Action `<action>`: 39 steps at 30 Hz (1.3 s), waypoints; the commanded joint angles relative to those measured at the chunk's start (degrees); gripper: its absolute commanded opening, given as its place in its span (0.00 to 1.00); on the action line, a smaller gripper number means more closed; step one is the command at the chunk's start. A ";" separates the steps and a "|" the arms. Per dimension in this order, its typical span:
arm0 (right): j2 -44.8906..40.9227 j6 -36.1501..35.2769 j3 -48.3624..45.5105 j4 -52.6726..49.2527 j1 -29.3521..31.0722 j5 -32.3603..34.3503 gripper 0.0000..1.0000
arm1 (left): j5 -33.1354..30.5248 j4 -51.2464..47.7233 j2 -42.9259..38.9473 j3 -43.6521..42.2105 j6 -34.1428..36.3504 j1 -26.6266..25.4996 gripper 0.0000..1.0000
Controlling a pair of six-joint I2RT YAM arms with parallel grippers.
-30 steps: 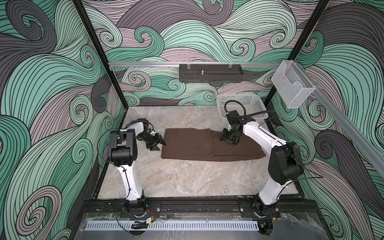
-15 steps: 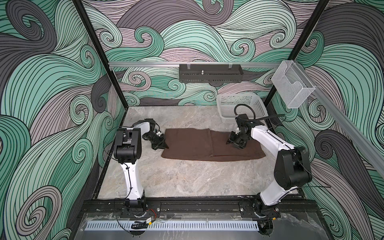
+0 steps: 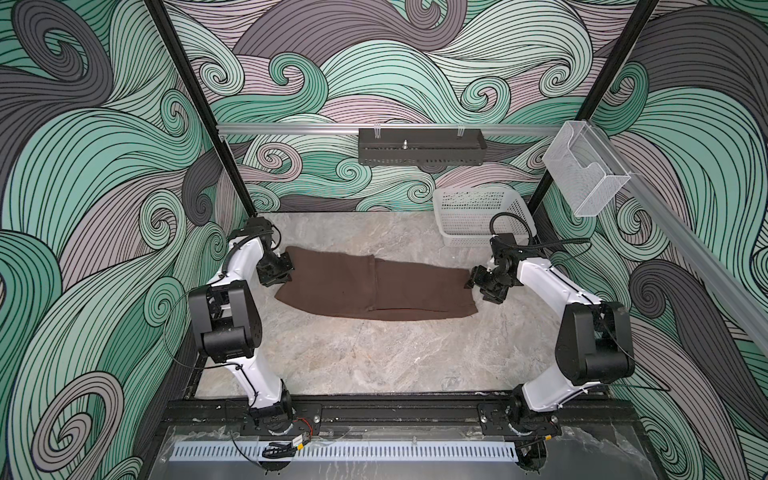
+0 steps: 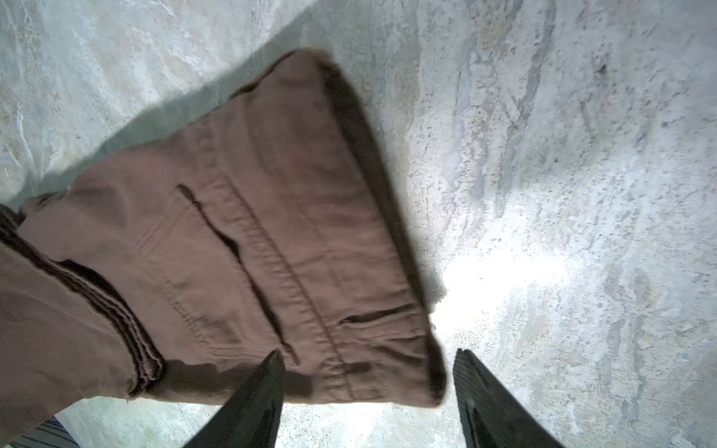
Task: Fold and stack the trousers
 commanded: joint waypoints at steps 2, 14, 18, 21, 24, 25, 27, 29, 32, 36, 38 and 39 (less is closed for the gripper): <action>2.83 -0.06 -1.30 6.24 -0.18 -4.95 0.70 | -9.29 -4.16 -0.73 2.43 1.71 1.42 0.00; 11.91 0.99 -1.10 12.79 2.01 -12.21 0.63 | -9.51 -3.34 -1.12 3.45 2.12 1.48 0.00; 14.48 1.00 -1.30 13.79 2.38 -13.48 0.56 | -8.70 -3.51 -1.26 3.89 2.07 1.52 0.00; 15.47 0.96 -1.95 15.07 2.91 -15.22 0.45 | -7.31 -3.81 -1.69 4.52 2.47 1.48 0.00; 15.25 1.30 -2.65 16.50 3.54 -15.28 0.34 | -2.26 -3.64 -2.77 4.14 2.86 1.01 0.00; 15.17 1.37 -2.76 16.77 3.71 -15.48 0.31 | -0.40 -3.53 -3.25 3.88 2.69 0.40 0.00; 15.16 1.44 -2.61 16.95 4.07 -15.67 0.25 | 0.89 -3.88 -4.66 3.46 2.95 -2.88 0.00; 15.16 1.42 -2.41 17.01 4.47 -16.10 0.18 | 1.10 -4.34 -6.43 3.38 3.06 -6.73 0.00; 14.90 1.53 -2.41 17.33 5.19 -16.46 0.14 | 3.31 -4.38 -8.80 3.25 1.92 -12.83 0.00; 14.55 1.81 -2.39 17.39 6.18 -16.40 0.13 | 6.03 -2.93 -10.01 4.08 -2.05 -23.21 0.00; 14.40 2.12 -2.50 17.45 6.45 -16.56 0.13 | 7.22 -1.57 -9.44 5.66 -4.52 -27.98 0.00; 14.23 2.17 -2.63 17.69 6.55 -16.63 0.13 | 7.88 -0.63 -8.75 6.77 -5.84 -30.65 0.00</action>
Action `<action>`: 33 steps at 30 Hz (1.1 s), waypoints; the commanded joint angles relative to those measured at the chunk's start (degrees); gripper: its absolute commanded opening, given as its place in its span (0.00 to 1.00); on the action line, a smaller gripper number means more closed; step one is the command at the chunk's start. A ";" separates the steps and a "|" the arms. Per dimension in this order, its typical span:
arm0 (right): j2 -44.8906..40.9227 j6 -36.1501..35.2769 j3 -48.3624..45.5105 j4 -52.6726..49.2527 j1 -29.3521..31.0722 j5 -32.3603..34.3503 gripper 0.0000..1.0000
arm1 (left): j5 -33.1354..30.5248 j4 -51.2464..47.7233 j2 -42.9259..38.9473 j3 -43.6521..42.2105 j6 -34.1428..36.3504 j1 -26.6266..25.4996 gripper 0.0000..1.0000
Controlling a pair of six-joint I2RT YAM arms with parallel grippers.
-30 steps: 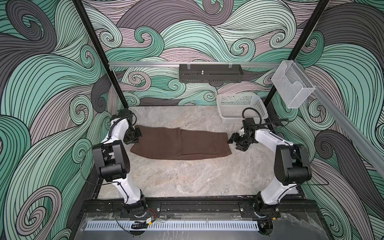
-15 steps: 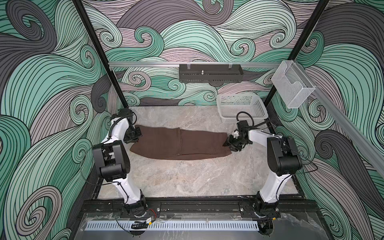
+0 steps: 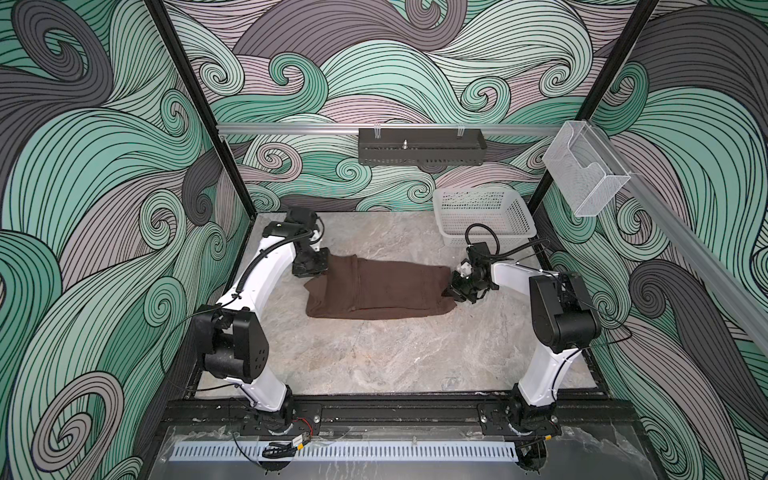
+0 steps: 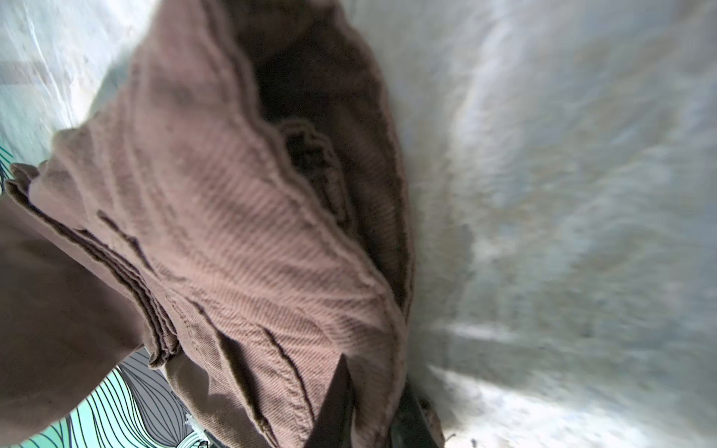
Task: Fold and stack the trousers
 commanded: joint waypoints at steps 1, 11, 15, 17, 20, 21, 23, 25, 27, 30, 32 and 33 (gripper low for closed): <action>0.05 0.53 -0.47 0.28 0.98 -1.39 0.13 | 4.92 2.45 0.51 4.58 -5.27 -7.21 0.00; -0.52 1.59 -0.61 0.66 1.70 -1.64 0.13 | 6.50 3.51 17.82 23.64 -9.91 -24.65 0.00; -0.45 2.03 -0.45 1.06 1.80 -2.05 0.14 | 7.24 3.42 23.98 30.22 -10.64 -27.90 0.00; -0.45 2.24 -0.42 1.29 1.89 -2.14 0.14 | 7.78 2.85 26.83 33.15 -10.89 -28.85 0.00; -0.28 2.50 -0.40 1.45 1.93 -2.20 0.14 | 8.56 2.89 29.97 36.31 -11.43 -30.18 0.00; -0.20 2.51 -0.40 1.42 1.99 -2.20 0.14 | 8.72 2.96 30.80 37.19 -11.63 -30.54 0.00; -0.06 2.62 -0.38 1.59 2.05 -2.20 0.14 | 8.92 3.26 32.24 38.41 -11.88 -31.00 0.00; 0.00 2.70 -0.32 1.70 2.12 -2.20 0.14 | 9.37 3.43 33.56 39.37 -12.18 -31.13 0.00; -0.01 2.79 -0.29 1.69 2.13 -2.29 0.14 | 9.60 3.49 34.69 40.30 -12.36 -31.26 0.00; -0.07 2.82 -0.24 1.64 2.24 -2.21 0.14 | 9.90 3.45 36.15 41.43 -12.40 -31.39 0.00; 0.00 2.82 -0.21 1.67 2.24 -2.27 0.14 | 10.20 3.45 37.22 42.22 -12.44 -31.48 0.00; -0.08 2.78 -0.19 1.64 2.24 -2.27 0.14 | 10.26 3.19 37.87 42.76 -12.42 -31.48 0.00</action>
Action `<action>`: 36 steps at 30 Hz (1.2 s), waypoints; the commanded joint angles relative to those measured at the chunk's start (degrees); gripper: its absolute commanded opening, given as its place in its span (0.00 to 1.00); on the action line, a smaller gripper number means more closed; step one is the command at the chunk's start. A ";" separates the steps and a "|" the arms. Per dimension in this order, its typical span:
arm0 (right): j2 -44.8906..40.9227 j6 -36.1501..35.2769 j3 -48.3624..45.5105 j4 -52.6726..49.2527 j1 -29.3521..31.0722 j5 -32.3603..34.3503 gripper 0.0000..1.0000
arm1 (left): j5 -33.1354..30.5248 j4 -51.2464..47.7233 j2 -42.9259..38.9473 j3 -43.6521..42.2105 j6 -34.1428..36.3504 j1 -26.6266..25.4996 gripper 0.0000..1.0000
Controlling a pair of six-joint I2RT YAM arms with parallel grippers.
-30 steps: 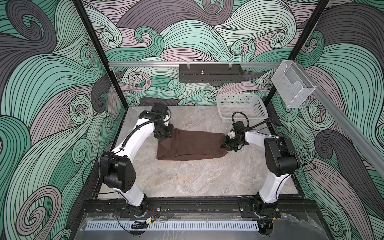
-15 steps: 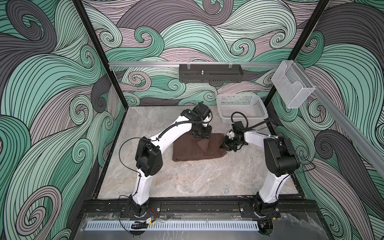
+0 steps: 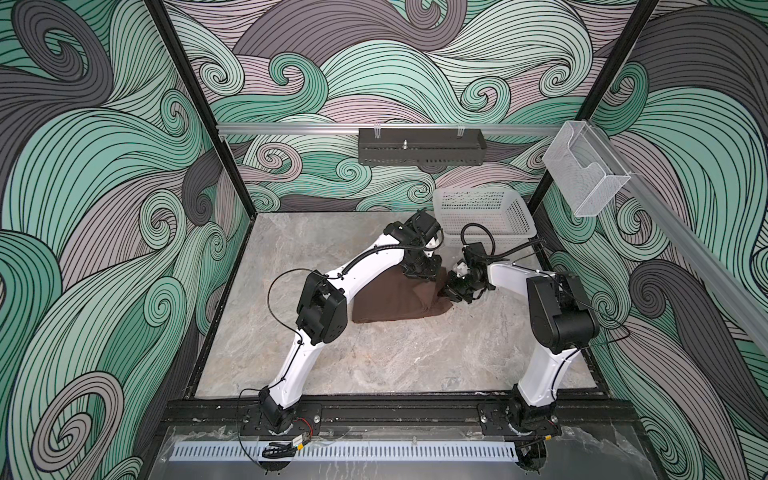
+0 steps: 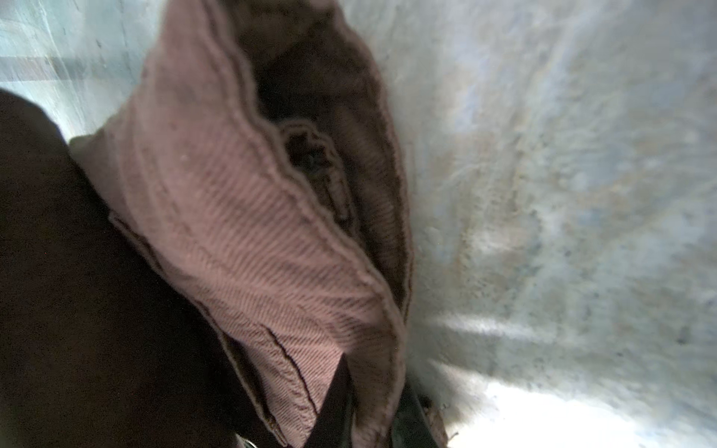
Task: Fold and stack the trousers
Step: 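Lift the end with the left gripper and fold it over onto the right gripper's end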
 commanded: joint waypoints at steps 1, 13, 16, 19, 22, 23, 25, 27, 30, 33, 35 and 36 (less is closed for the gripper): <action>-0.03 0.17 -0.10 0.33 0.73 -1.58 0.14 | 1.78 0.30 1.99 3.63 -0.67 -0.64 0.00; 0.14 -0.13 -0.45 0.15 0.82 -1.57 0.14 | 2.50 2.16 4.90 5.39 -1.01 -0.42 0.00; 0.38 -0.04 -0.64 0.58 0.93 -1.78 0.14 | 2.66 2.91 5.19 5.36 -1.10 -0.47 0.00; 0.51 0.17 -0.80 1.08 1.17 -2.18 0.14 | 3.50 3.52 5.87 5.49 -1.37 -0.47 0.00; 0.69 0.37 -0.86 1.50 1.40 -2.60 0.14 | 4.27 4.01 6.42 5.51 -1.95 -0.44 0.00; 0.70 0.44 -0.89 1.51 1.45 -2.62 0.14 | 4.58 4.09 6.60 5.51 -2.13 -0.48 0.00; 0.40 0.31 -0.80 1.47 1.36 -2.54 0.15 | 4.75 4.01 6.86 5.47 -2.20 -0.49 0.00; -0.09 0.13 -0.72 1.34 1.41 -2.26 0.17 | 4.86 3.99 6.96 5.27 -2.36 -0.46 0.00; -0.62 -0.87 -0.27 0.60 0.75 -2.65 0.23 | 4.86 4.05 6.96 5.01 -2.41 -0.47 0.00; -1.94 -1.47 -0.76 0.18 -0.90 -2.32 0.32 | 4.93 3.97 6.96 4.67 -2.55 -0.29 0.01; -3.31 -1.93 -0.89 -1.02 -2.11 -1.62 0.39 | 5.23 3.85 6.96 4.53 -2.73 0.05 0.04; -4.08 -2.33 -0.89 -1.56 -2.56 -1.04 0.43 | 5.51 3.88 7.01 4.49 -2.84 0.19 0.05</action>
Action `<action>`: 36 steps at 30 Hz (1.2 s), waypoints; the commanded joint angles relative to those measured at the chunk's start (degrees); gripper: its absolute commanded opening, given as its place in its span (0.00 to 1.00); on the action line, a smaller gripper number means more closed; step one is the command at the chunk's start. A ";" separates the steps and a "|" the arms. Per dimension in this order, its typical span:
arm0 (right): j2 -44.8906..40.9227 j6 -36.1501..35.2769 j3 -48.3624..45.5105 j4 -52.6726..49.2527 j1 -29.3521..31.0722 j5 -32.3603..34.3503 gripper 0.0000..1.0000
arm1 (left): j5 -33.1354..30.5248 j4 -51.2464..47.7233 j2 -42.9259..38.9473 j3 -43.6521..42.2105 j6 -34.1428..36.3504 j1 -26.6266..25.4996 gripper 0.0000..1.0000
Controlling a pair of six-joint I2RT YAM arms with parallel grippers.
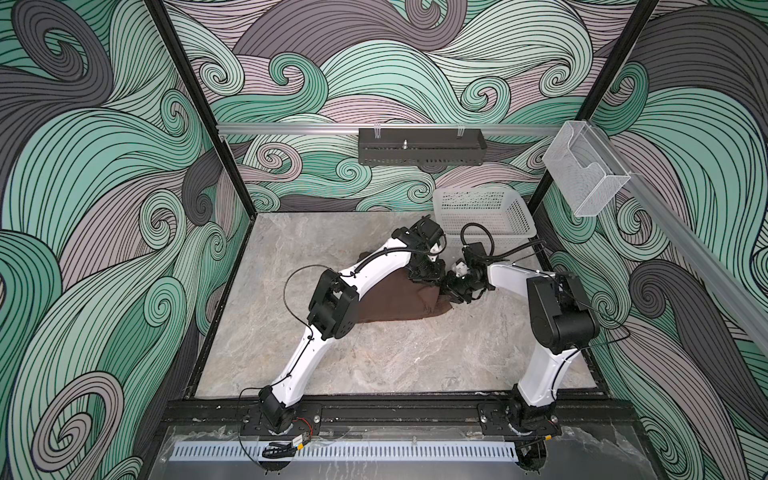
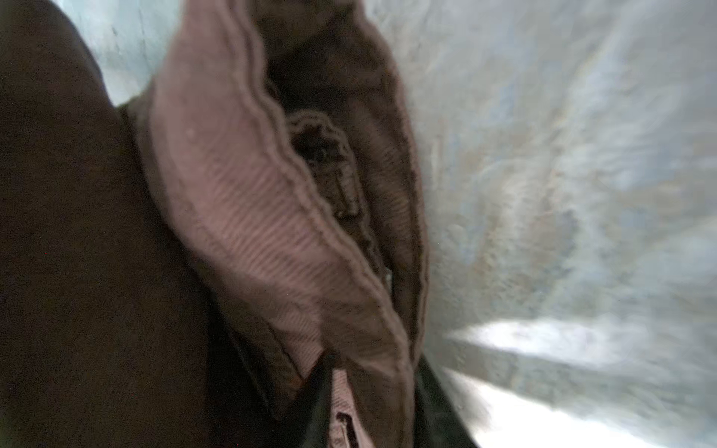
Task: Fold and stack the trousers
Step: 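Lift the end with the left gripper and fold it over onto the right gripper's end, then lay the folded trousers down and release with both grippers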
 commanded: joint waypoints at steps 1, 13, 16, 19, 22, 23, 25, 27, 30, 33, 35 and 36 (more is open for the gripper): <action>-4.05 -1.80 -0.47 -2.65 -1.94 0.94 0.47 | 2.15 1.52 0.40 1.44 -0.95 0.25 0.05; -16.38 -1.29 -3.54 -6.95 -8.04 7.95 0.58 | 5.42 2.66 -0.54 0.97 -2.52 0.00 0.40; -18.87 -1.79 -2.04 -8.60 -8.12 8.73 0.58 | 5.35 1.11 -2.97 0.78 -2.36 0.00 0.52; -20.06 -2.19 0.17 -9.96 -7.85 7.84 0.58 | 3.56 -0.36 -7.61 -0.91 -1.07 0.06 0.61; -19.47 -3.04 2.66 -10.31 -5.86 6.40 0.57 | 0.74 1.62 -14.38 -8.89 -0.43 1.81 0.64; -18.69 -3.34 3.64 -10.53 -4.56 6.37 0.56 | 0.60 3.56 -16.82 -13.16 -0.47 3.15 0.65; -16.58 -3.15 4.79 -10.16 -2.05 6.48 0.53 | 0.76 7.62 -20.54 -22.21 -0.69 6.24 0.65; -13.71 -2.07 4.93 -8.40 -0.21 5.69 0.50 | 2.14 10.17 -22.66 -29.41 -1.21 10.11 0.65; -9.52 -0.66 4.09 -5.23 1.27 4.49 0.46 | 3.22 10.67 -23.41 -36.63 -0.56 15.88 0.65; -5.71 -0.94 3.03 -3.74 1.35 5.84 0.46 | 4.08 10.83 -22.62 -40.50 0.25 19.72 0.65; -3.49 -1.87 2.41 -3.79 1.33 7.62 0.47 | 3.97 10.12 -21.44 -41.46 0.69 21.35 0.66; -2.65 -2.19 2.16 -3.80 1.31 8.06 0.48 | 3.77 9.92 -20.85 -41.89 0.79 21.89 0.66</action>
